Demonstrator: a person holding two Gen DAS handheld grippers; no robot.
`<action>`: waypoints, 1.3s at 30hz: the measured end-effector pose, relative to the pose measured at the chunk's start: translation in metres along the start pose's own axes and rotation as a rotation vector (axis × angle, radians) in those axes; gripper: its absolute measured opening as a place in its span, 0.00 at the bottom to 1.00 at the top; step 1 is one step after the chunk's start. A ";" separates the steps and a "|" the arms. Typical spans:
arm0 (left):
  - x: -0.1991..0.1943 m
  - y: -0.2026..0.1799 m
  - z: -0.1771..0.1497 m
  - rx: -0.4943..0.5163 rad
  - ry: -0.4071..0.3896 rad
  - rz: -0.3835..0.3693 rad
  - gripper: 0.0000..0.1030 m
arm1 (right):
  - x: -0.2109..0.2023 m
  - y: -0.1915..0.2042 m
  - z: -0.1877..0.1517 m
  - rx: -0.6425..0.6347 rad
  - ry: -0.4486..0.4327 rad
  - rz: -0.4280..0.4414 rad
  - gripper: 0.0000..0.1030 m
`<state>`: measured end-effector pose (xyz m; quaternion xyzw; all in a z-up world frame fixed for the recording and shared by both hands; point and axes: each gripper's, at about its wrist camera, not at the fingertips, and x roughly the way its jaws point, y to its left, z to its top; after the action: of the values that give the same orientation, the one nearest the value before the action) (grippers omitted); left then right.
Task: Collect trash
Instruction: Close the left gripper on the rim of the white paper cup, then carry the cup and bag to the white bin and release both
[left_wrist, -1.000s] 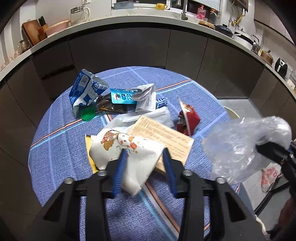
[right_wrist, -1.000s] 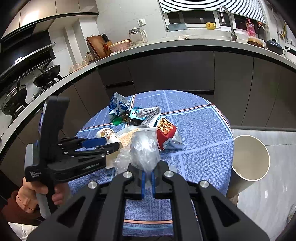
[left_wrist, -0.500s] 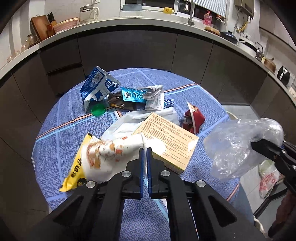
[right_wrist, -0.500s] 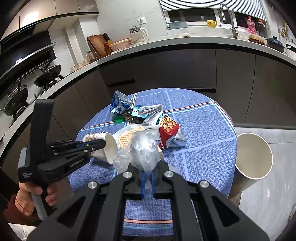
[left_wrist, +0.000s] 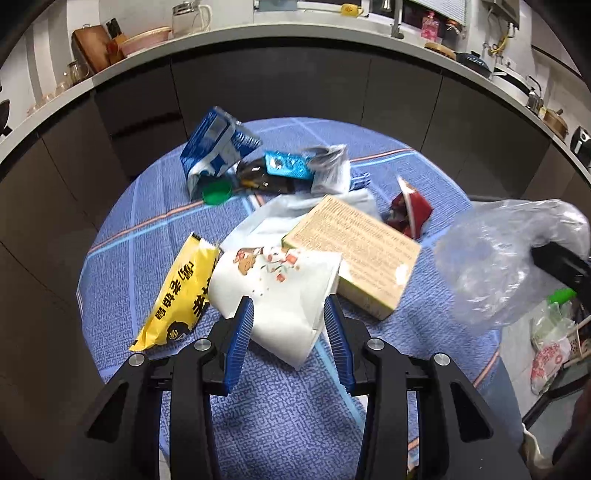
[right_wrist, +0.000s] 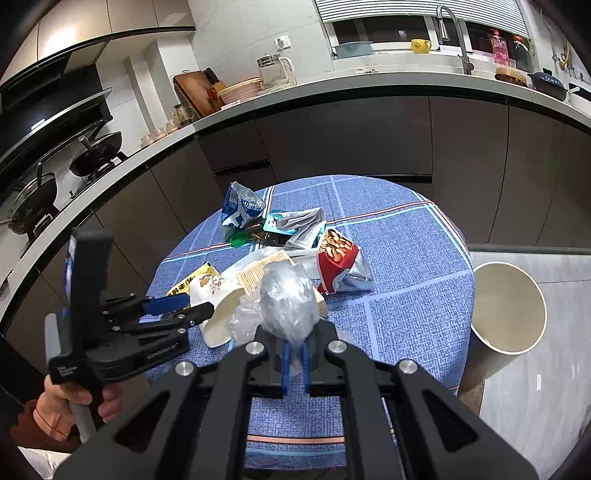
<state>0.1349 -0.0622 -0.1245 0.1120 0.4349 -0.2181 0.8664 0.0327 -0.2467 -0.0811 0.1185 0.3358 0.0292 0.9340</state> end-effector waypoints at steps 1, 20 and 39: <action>0.003 0.001 -0.001 -0.003 0.004 -0.004 0.38 | 0.000 -0.001 0.000 0.002 0.002 0.000 0.07; 0.004 -0.002 -0.001 0.036 -0.007 0.000 0.03 | 0.008 0.000 0.000 0.002 0.020 0.009 0.07; -0.088 -0.069 0.097 0.094 -0.256 -0.401 0.02 | -0.060 -0.066 0.039 0.039 -0.202 -0.172 0.06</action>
<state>0.1237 -0.1355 0.0040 0.0353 0.3244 -0.4183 0.8477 0.0090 -0.3269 -0.0305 0.1097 0.2497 -0.0695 0.9596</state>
